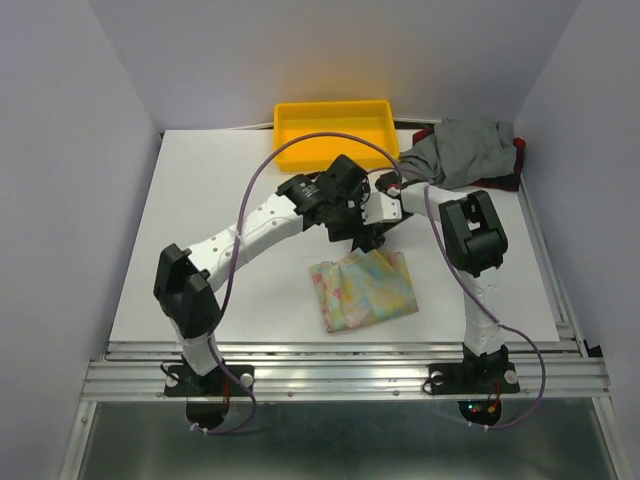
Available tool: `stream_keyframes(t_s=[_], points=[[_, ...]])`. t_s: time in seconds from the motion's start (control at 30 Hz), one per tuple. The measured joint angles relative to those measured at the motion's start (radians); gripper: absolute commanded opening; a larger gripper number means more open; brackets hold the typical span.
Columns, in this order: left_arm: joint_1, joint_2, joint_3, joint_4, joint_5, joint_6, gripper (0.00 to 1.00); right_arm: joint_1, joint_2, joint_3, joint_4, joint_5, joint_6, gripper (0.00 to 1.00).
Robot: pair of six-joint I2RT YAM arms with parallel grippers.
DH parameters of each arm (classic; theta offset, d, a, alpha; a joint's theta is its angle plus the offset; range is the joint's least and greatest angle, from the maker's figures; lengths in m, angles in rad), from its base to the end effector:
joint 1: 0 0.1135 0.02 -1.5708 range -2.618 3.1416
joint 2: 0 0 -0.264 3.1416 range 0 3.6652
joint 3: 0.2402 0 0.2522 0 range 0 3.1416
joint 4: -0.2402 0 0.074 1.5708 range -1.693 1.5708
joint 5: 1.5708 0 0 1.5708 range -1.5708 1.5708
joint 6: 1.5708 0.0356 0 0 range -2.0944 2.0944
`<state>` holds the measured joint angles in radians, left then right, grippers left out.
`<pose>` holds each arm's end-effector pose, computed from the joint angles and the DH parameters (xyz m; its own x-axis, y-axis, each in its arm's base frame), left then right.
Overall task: Fold and stack the skirts
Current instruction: Fold the skirt
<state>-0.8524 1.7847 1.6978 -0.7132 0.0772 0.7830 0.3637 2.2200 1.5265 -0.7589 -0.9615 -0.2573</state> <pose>0.2622 -0.3041 0.3314 0.2198 0.8172 -0.5328 0.8902 0.0554 0.4522 0.3798 0.1758 0.1196 -0.8227 -0.4689 -0.3214 -0.5206 0.3940 0.7574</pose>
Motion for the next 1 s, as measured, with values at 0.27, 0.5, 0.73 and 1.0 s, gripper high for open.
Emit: stream_keyframes(t_s=[0.27,0.5,0.73,1.0], points=[[0.033,-0.156,-0.15,0.026,0.2,-0.243,0.62,-0.03,0.0,0.123,-0.016,0.037,0.089,0.31],[0.143,-0.122,-0.246,0.097,0.327,-0.489,0.67,-0.068,-0.014,0.173,-0.058,0.036,0.091,0.43],[0.144,-0.015,-0.23,0.141,0.376,-0.504,0.72,-0.067,-0.014,0.173,-0.125,0.022,0.07,0.43],[0.13,0.103,-0.229,0.142,0.356,-0.449,0.71,-0.067,-0.011,0.172,-0.132,0.02,0.053,0.41]])
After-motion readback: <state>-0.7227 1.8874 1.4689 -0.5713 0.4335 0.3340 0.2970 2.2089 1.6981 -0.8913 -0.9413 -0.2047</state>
